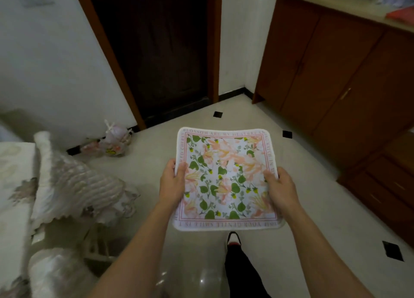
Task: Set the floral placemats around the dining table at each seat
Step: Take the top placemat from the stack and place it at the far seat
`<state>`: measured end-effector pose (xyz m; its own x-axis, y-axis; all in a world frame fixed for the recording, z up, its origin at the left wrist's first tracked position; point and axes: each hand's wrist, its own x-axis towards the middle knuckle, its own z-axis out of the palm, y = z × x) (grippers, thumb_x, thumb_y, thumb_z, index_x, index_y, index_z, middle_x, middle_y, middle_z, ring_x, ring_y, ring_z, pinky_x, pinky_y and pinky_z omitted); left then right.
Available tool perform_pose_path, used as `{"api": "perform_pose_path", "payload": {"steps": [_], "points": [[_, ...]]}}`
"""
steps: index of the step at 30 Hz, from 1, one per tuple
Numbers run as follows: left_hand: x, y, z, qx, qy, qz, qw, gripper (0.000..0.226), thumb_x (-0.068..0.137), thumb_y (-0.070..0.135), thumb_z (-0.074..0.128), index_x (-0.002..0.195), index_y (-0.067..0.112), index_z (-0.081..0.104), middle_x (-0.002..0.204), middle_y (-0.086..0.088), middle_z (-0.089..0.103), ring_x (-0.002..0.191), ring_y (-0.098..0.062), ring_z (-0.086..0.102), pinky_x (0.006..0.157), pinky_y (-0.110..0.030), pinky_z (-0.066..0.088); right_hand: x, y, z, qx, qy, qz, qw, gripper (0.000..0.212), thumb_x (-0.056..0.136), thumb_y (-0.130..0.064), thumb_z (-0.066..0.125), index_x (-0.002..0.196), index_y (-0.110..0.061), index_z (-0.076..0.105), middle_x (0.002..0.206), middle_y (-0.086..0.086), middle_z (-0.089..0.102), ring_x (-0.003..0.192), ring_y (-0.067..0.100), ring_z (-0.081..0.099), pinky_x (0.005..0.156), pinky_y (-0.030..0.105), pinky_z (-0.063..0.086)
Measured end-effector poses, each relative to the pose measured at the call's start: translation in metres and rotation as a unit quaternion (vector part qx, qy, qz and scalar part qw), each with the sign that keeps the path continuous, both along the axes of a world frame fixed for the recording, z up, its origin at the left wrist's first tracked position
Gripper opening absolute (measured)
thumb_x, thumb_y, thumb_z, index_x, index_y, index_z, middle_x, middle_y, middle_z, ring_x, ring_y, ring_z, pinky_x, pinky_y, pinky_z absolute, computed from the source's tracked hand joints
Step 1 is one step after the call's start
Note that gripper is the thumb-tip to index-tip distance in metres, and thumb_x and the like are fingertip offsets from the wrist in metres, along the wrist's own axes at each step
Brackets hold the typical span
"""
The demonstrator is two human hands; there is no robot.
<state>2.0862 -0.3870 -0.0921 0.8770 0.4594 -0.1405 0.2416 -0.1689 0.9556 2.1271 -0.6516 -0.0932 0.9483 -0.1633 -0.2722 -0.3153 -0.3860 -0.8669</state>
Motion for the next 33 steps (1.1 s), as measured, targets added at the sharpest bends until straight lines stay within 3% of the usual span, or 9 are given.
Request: {"api": "perform_pose_path", "payload": {"steps": [4,7,9,15,17,21,26,30,33], "points": [[0.064,0.020,0.007,-0.008,-0.003,0.052,0.999,0.012,0.103,0.029,0.047,0.103,0.021,0.056,0.096,0.001,0.072,0.076,-0.011,0.074,0.063,-0.031,0.059,0.088,0.024,0.005,0.014,-0.003,0.052,0.999,0.018,0.100,-0.033,0.051,0.109,-0.021,0.061,0.103,0.005,0.071,0.091,0.026,0.070,0.081,0.049,0.059],[0.111,0.036,0.016,0.004,-0.003,0.090,0.996,0.011,0.103,0.028,0.047,0.103,0.021,0.056,0.100,-0.001,0.072,0.080,-0.011,0.072,0.064,-0.027,0.058,0.157,0.046,0.014,0.012,-0.009,0.095,0.995,0.017,0.101,-0.031,0.050,0.107,-0.019,0.061,0.099,0.006,0.070,0.084,0.024,0.069,0.058,0.033,0.057],[0.137,0.044,0.021,0.008,-0.006,0.121,0.993,0.012,0.103,0.027,0.047,0.105,0.020,0.057,0.101,0.000,0.071,0.079,-0.008,0.071,0.061,-0.020,0.056,0.198,0.060,0.021,0.015,-0.020,0.128,0.991,0.016,0.101,-0.029,0.050,0.106,-0.018,0.060,0.097,0.005,0.069,0.083,0.022,0.069,0.052,0.027,0.051],[0.176,0.089,0.016,0.000,0.006,0.199,0.980,0.009,0.099,0.036,0.050,0.097,0.032,0.058,0.102,-0.002,0.073,0.088,-0.020,0.074,0.078,-0.050,0.060,0.280,0.122,0.018,0.018,-0.021,0.213,0.977,0.016,0.101,-0.028,0.051,0.108,-0.016,0.060,0.098,0.005,0.067,0.082,0.017,0.065,0.064,0.032,0.052],[0.179,0.105,0.016,0.005,0.008,0.226,0.974,0.010,0.099,0.035,0.051,0.098,0.030,0.058,0.102,-0.003,0.073,0.087,-0.019,0.074,0.077,-0.047,0.061,0.295,0.147,0.014,0.019,-0.020,0.242,0.970,0.015,0.101,-0.027,0.050,0.108,-0.017,0.059,0.098,0.003,0.066,0.081,0.012,0.062,0.062,0.028,0.047],[0.182,0.134,0.018,-0.018,-0.014,0.282,0.959,0.014,0.102,0.025,0.049,0.106,0.014,0.057,0.101,-0.006,0.072,0.083,-0.016,0.074,0.064,-0.027,0.059,0.321,0.201,0.005,0.012,-0.010,0.298,0.955,0.015,0.101,-0.027,0.051,0.107,-0.016,0.059,0.098,0.006,0.067,0.083,0.018,0.064,0.067,0.033,0.051],[0.187,0.191,0.009,-0.011,-0.006,0.331,0.944,0.011,0.102,0.029,0.050,0.099,0.021,0.057,0.097,-0.001,0.072,0.081,-0.014,0.074,0.071,-0.037,0.061,0.346,0.278,-0.005,0.021,0.007,0.338,0.941,0.014,0.099,-0.032,0.054,0.101,-0.020,0.061,0.094,0.005,0.069,0.086,0.027,0.069,0.075,0.054,0.060],[0.208,0.256,0.005,0.003,-0.006,0.359,0.933,0.014,0.102,0.029,0.050,0.103,0.018,0.058,0.097,0.001,0.071,0.078,-0.007,0.072,0.065,-0.026,0.056,0.375,0.350,-0.008,0.016,-0.006,0.366,0.930,0.014,0.100,-0.031,0.053,0.102,-0.020,0.061,0.095,0.006,0.070,0.085,0.028,0.069,0.076,0.050,0.060],[0.227,0.313,0.005,-0.005,-0.009,0.371,0.929,0.013,0.101,0.030,0.050,0.102,0.019,0.058,0.098,0.000,0.072,0.080,-0.009,0.072,0.067,-0.027,0.057,0.401,0.414,-0.007,0.006,-0.019,0.383,0.924,0.016,0.101,-0.029,0.051,0.107,-0.018,0.061,0.099,0.006,0.070,0.087,0.025,0.067,0.068,0.034,0.053]]}}
